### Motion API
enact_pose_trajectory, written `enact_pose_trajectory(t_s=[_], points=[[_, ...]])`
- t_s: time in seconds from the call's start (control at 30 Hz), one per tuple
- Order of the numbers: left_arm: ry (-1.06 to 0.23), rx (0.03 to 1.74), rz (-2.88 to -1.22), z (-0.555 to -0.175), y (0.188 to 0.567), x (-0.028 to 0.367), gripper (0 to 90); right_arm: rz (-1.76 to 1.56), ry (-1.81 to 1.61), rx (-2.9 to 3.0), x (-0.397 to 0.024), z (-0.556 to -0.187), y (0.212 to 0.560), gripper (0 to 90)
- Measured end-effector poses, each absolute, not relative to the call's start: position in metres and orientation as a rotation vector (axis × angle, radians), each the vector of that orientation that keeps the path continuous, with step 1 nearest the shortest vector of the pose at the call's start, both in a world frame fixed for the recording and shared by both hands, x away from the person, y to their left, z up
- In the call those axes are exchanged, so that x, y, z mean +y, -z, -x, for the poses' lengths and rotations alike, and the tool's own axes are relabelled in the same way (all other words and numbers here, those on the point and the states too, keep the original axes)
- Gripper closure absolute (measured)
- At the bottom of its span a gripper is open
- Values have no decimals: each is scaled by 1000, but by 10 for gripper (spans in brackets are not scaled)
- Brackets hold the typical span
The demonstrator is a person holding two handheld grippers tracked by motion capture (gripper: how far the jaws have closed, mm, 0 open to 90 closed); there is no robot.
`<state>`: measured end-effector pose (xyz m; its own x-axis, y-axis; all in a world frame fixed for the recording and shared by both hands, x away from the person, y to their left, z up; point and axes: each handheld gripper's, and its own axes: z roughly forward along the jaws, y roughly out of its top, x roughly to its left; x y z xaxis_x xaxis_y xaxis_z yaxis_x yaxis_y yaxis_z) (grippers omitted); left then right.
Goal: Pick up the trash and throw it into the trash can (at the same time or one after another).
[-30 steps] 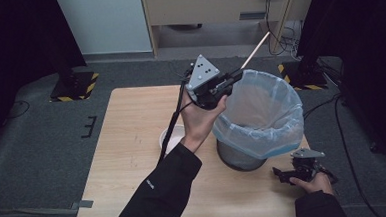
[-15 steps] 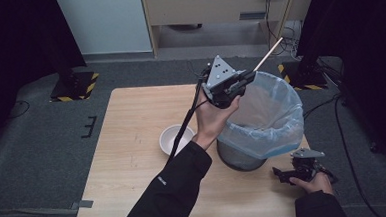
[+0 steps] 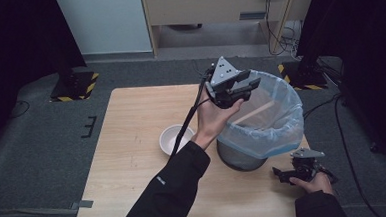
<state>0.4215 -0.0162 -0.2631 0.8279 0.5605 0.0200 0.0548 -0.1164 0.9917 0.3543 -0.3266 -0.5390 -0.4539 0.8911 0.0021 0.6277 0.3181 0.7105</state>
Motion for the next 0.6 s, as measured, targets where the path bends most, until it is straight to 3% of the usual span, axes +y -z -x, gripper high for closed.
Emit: enact_pose_trajectory(t_s=[0.23, 0.6], points=[[-522, 466, -1638, -410, 251, 5, 373, -1350, -920, 2197, -326, -354, 539, 8], [-579, 511, -1619, -393, 249, 70, 295, -1353, -918, 2200, -326, -354, 539, 8]])
